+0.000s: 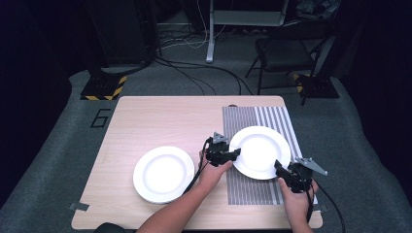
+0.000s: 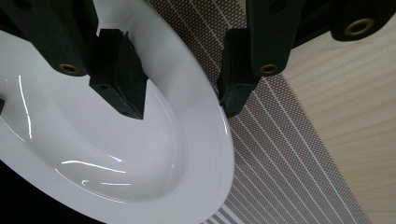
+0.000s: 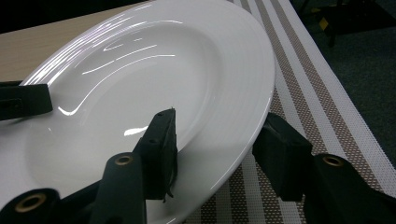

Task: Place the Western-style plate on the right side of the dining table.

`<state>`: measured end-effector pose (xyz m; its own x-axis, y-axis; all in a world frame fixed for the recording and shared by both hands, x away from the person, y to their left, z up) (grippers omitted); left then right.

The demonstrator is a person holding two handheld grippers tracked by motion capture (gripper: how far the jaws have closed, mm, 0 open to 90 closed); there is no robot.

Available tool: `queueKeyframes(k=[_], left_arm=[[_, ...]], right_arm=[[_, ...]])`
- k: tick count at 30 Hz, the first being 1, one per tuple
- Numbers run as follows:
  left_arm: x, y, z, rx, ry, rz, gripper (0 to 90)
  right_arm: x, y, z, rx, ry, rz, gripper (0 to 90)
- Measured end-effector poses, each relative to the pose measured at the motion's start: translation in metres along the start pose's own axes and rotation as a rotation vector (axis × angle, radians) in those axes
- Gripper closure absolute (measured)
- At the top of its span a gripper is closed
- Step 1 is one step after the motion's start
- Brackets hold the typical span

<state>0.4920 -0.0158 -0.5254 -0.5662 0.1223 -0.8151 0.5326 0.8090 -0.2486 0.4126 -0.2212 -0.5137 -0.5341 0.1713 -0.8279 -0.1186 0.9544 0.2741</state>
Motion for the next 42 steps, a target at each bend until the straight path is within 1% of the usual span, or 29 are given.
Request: queueKeyframes(k=[3, 4, 6, 7, 8, 9, 11, 12, 16, 18, 19, 20, 22, 23, 24, 25, 27, 28, 32, 34, 35, 37, 38, 40, 42], left_arm=[[0.001, 0.002, 0.004, -0.001, 0.005, 0.004, 52.3], [0.001, 0.001, 0.005, 0.001, 0.002, -0.006, 52.3], [0.000, 0.002, 0.007, 0.003, 0.004, -0.010, 52.2], [-0.001, 0.003, 0.008, 0.002, 0.005, 0.002, 52.3], [-0.001, 0.002, 0.008, 0.000, 0.004, -0.013, 52.3], [-0.003, 0.003, 0.010, 0.001, -0.003, -0.010, 52.3], [-0.004, 0.004, 0.013, 0.001, -0.002, -0.013, 52.3], [-0.004, 0.004, 0.014, 0.002, -0.005, -0.006, 52.3], [-0.004, 0.006, 0.019, 0.001, -0.001, -0.004, 52.2], [-0.003, 0.007, 0.023, -0.003, -0.001, -0.003, 52.2], [-0.002, 0.008, 0.024, -0.005, 0.003, 0.004, 52.2], [-0.002, 0.007, 0.025, -0.004, -0.002, -0.007, 52.2], [-0.001, 0.007, 0.028, -0.007, -0.002, -0.004, 52.3], [0.001, 0.007, 0.029, -0.005, 0.009, 0.001, 52.2], [0.002, 0.007, 0.031, -0.010, 0.008, -0.003, 52.2], [0.003, 0.007, 0.032, -0.011, 0.010, 0.006, 52.2], [0.005, 0.007, 0.035, -0.018, 0.018, 0.003, 52.2], [0.006, 0.008, 0.036, -0.023, 0.022, 0.011, 52.2], [0.006, 0.007, 0.039, -0.036, 0.020, 0.018, 52.2], [0.007, 0.007, 0.041, -0.038, 0.023, 0.020, 52.2], [0.008, 0.007, 0.042, -0.036, 0.029, 0.013, 52.2], [0.007, 0.007, 0.043, -0.040, 0.027, 0.027, 52.2], [0.007, 0.007, 0.044, -0.043, 0.027, 0.026, 52.2], [0.007, 0.007, 0.044, -0.044, 0.026, 0.039, 52.3], [0.007, 0.007, 0.045, -0.043, 0.031, 0.040, 52.2]], right_arm=[[0.000, -0.002, 0.003, 0.008, 0.005, -0.003, 49.2], [0.000, -0.003, 0.004, 0.008, 0.007, -0.005, 49.3], [-0.001, -0.004, 0.006, 0.010, 0.007, -0.004, 49.3], [-0.002, -0.004, 0.006, 0.011, 0.005, -0.005, 49.3], [-0.003, -0.004, 0.007, 0.010, 0.008, -0.006, 49.3], [-0.003, -0.005, 0.008, 0.014, 0.009, -0.006, 49.3], [-0.005, -0.007, 0.012, 0.016, 0.010, -0.002, 49.2], [-0.005, -0.008, 0.013, 0.018, 0.012, -0.004, 49.3], [-0.005, -0.010, 0.018, 0.023, 0.013, 0.000, 49.3], [-0.004, -0.012, 0.021, 0.023, 0.017, -0.009, 49.2], [-0.004, -0.013, 0.022, 0.027, 0.019, -0.010, 49.2], [-0.004, -0.014, 0.023, 0.028, 0.020, -0.005, 49.2], [-0.003, -0.016, 0.025, 0.033, 0.024, -0.007, 49.2], [-0.002, -0.017, 0.026, 0.035, 0.025, -0.004, 49.3], [-0.001, -0.018, 0.027, 0.042, 0.025, -0.001, 49.2], [0.000, -0.019, 0.028, 0.045, 0.029, -0.004, 49.2], [0.003, -0.020, 0.031, 0.046, 0.031, -0.004, 49.2], [0.004, -0.021, 0.032, 0.049, 0.034, -0.003, 49.2], [0.006, -0.024, 0.035, 0.056, 0.038, -0.005, 49.1], [0.006, -0.025, 0.036, 0.062, 0.040, -0.012, 49.1], [0.006, -0.025, 0.037, 0.067, 0.042, -0.008, 49.1], [0.007, -0.026, 0.038, 0.065, 0.045, -0.011, 49.1], [0.007, -0.027, 0.039, 0.068, 0.046, -0.010, 49.1], [0.008, -0.029, 0.041, 0.074, 0.049, -0.009, 49.1], [0.008, -0.030, 0.043, 0.080, 0.052, -0.009, 49.1]])
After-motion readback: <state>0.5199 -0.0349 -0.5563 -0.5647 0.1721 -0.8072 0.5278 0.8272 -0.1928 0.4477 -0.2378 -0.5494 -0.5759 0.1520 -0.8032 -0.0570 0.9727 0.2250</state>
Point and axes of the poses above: each handheld gripper's, and its own axes: z roughly forward along the jaws, x roughly out of its underside, y roughly to its left, the point moved 7 cm from there along z, roughly forward along the jaws, and after that the axes turned 7 degrees about -x, right-handed, at the moved point
